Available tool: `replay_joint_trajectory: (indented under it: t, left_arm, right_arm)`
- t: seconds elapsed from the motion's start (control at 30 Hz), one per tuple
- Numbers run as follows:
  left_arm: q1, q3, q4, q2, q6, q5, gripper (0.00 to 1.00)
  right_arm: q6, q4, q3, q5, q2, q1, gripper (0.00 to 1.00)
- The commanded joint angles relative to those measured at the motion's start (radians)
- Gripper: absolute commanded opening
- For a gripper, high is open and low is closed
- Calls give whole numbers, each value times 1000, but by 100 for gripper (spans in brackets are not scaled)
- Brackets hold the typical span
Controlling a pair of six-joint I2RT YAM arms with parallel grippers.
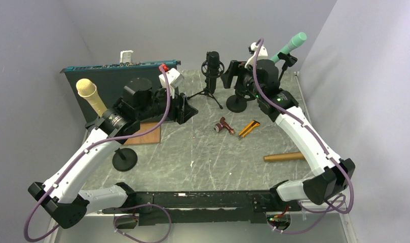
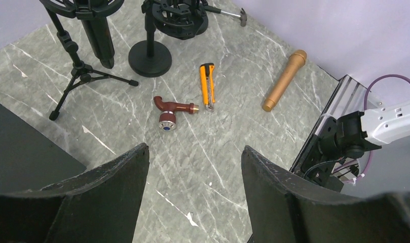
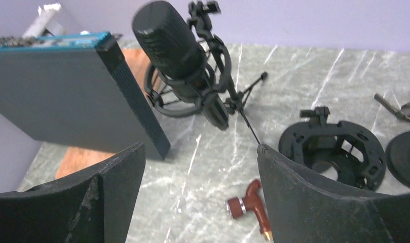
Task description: Remove the microphone from the stand
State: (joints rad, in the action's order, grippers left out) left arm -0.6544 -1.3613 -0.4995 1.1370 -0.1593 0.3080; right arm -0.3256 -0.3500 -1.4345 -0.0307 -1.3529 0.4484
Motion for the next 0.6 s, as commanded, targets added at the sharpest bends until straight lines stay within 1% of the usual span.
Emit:
replay_joint_trajectory:
  t: [0.0, 0.07, 0.17, 0.27, 0.47, 0.57]
  left_arm:
    - [-5, 0, 33, -15, 3, -16, 70]
    - [-5, 13, 49, -28, 5, -31, 71]
    - [-4, 27, 61, -31, 8, -55, 71]
    - [-4, 5, 36, -13, 10, -39, 70]
    - [-4, 18, 52, -38, 6, -50, 70]
    - [-4, 37, 75, -53, 3, -54, 70]
  right_arm:
    - [-34, 207, 5, -188, 9, 79, 84]
    - [-24, 218, -12, -266, -7, 118, 86]
    - [7, 226, -58, -340, -52, 162, 86]
    - [52, 228, -110, -384, -111, 190, 86]
    - [107, 191, -215, -475, -215, 216, 86]
    - [134, 176, -259, -507, -252, 219, 85]
